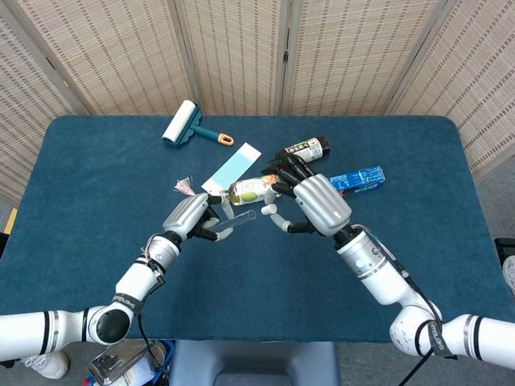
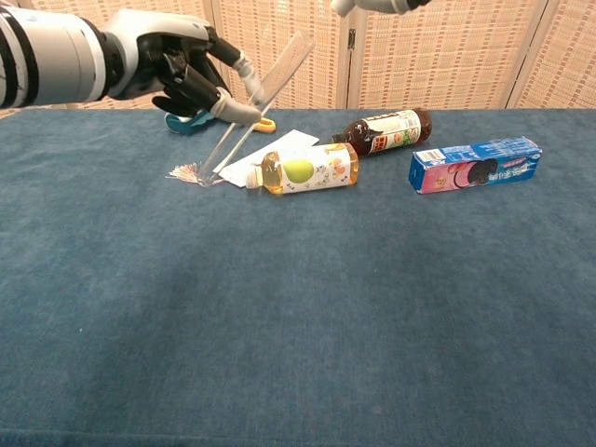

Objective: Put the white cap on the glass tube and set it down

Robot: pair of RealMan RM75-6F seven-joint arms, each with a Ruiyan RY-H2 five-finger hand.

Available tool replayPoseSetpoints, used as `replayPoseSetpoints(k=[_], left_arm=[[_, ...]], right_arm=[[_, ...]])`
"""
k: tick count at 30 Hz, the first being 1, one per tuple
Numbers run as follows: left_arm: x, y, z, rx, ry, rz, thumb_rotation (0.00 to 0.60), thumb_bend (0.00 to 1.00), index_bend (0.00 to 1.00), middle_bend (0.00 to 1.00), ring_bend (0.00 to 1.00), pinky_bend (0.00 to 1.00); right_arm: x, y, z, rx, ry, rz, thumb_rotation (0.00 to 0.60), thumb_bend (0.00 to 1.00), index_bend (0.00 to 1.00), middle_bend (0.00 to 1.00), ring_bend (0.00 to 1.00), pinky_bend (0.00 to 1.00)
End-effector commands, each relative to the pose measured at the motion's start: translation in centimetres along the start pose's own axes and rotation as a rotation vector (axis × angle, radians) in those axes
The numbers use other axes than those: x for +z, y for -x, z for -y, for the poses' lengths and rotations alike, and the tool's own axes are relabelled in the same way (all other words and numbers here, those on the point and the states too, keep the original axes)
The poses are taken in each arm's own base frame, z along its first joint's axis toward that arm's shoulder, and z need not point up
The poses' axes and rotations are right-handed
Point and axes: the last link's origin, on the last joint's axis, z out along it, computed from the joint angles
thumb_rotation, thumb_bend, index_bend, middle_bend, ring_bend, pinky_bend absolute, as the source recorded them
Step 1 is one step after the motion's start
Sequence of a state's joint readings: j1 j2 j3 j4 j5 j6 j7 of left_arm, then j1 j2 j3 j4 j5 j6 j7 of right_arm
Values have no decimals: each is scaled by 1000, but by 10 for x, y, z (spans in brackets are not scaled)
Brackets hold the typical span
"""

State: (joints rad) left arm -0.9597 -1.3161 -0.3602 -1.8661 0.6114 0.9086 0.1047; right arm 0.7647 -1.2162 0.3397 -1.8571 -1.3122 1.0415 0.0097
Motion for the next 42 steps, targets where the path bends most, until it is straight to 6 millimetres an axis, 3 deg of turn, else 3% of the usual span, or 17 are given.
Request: replayPoseSetpoints(k=[1,42], left_arm=[[0,1,-2,-3,6,-3,600,429,636,1000,1000,1000],[1,5,-16,-13,27,6,600,429,636,1000,1000,1000]], right_arm=[[1,2,1,-1,-1,4,600,417,611,189,0,0],[12,15,5,17,0,40,600,417,611,189,0,0]])
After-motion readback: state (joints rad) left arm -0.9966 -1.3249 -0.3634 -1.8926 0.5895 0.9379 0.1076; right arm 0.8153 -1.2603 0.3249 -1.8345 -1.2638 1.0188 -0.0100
